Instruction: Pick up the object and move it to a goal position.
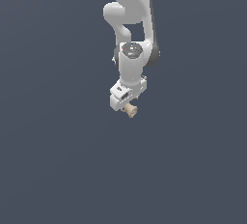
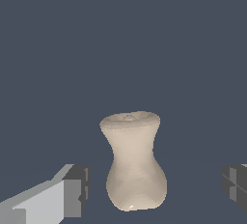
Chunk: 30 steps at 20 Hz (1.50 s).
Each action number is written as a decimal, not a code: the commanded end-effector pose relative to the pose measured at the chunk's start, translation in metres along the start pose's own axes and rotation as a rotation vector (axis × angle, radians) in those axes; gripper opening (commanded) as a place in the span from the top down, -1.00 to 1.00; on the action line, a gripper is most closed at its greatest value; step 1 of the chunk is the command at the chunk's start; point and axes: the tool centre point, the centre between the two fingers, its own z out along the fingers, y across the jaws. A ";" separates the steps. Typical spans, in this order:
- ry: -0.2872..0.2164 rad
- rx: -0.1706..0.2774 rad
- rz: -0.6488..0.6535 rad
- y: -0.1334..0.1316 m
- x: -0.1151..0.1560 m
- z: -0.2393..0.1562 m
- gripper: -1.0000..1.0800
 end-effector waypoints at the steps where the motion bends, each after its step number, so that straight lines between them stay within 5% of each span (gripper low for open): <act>1: 0.000 -0.001 -0.044 -0.004 -0.003 0.003 -0.92; 29: -0.001 -0.003 -0.108 -0.010 -0.008 0.057 -0.92; 30: -0.001 -0.003 -0.108 -0.010 -0.008 0.057 1.00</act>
